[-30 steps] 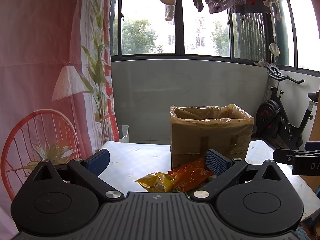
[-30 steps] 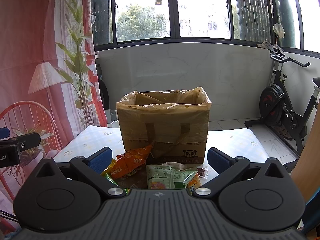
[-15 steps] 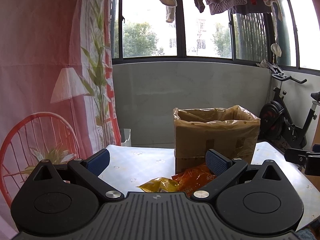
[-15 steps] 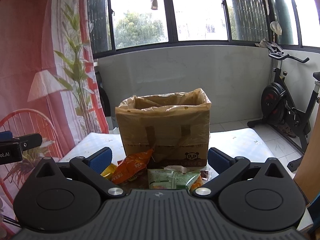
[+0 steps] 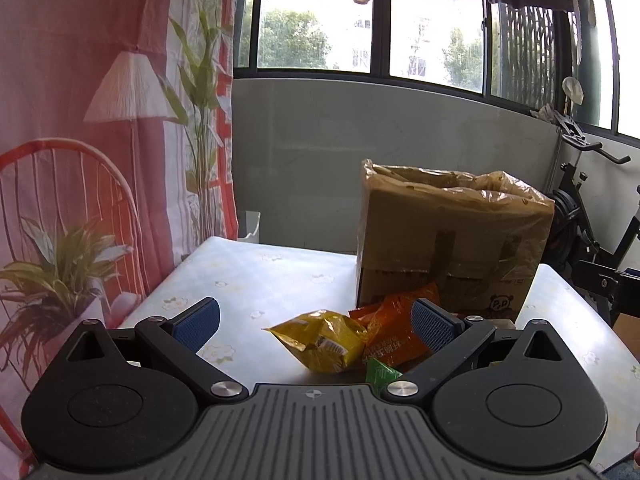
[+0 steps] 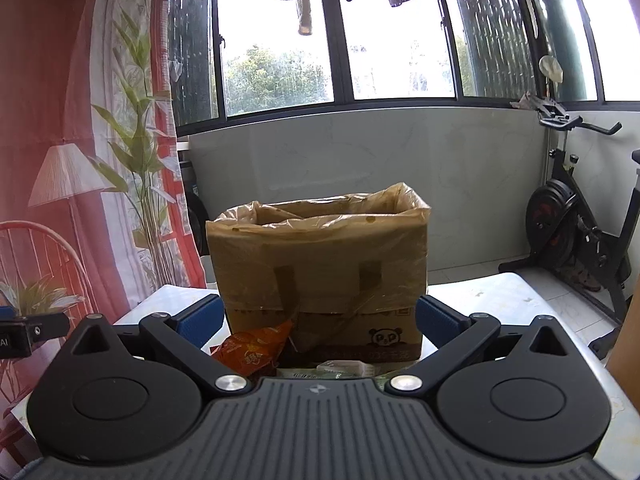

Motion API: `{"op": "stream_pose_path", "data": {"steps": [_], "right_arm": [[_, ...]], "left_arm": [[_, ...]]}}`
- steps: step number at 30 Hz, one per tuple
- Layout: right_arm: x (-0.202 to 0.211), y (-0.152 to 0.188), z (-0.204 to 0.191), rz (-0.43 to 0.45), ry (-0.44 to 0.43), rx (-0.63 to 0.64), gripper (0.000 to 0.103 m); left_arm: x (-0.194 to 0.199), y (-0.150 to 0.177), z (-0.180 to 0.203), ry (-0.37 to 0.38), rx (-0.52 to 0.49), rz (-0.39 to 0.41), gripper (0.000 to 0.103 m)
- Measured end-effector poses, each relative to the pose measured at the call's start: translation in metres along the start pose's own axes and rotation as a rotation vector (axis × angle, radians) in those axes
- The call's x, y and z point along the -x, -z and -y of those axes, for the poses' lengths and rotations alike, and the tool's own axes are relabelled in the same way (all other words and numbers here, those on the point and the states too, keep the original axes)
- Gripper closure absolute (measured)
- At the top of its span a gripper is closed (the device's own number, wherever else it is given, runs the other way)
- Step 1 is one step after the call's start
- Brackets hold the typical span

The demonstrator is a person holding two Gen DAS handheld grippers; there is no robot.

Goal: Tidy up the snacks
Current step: 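Reach both tools down to the snack pile and close on bags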

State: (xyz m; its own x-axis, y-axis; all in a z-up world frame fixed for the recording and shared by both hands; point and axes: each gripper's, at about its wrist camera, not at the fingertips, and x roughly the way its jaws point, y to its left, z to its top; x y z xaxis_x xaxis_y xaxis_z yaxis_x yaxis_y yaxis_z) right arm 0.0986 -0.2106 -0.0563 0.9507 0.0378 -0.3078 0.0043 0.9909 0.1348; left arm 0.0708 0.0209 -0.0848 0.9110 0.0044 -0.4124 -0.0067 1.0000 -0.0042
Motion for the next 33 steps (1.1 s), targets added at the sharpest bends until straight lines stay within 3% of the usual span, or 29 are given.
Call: {"op": "stream_pose_path", "data": {"steps": [18,33], "right_arm": [[-0.032,0.067,0.026,-0.115,0.022,-0.050,0.000],[-0.045,0.078,0.029,-0.163,-0.003,-0.056,0.000]], "left_arm": [[-0.066,0.063,0.023,0.207,-0.082,-0.206,0.001],[-0.098,0.084,0.016,0.321,0.041,-0.326,0.003]]}}
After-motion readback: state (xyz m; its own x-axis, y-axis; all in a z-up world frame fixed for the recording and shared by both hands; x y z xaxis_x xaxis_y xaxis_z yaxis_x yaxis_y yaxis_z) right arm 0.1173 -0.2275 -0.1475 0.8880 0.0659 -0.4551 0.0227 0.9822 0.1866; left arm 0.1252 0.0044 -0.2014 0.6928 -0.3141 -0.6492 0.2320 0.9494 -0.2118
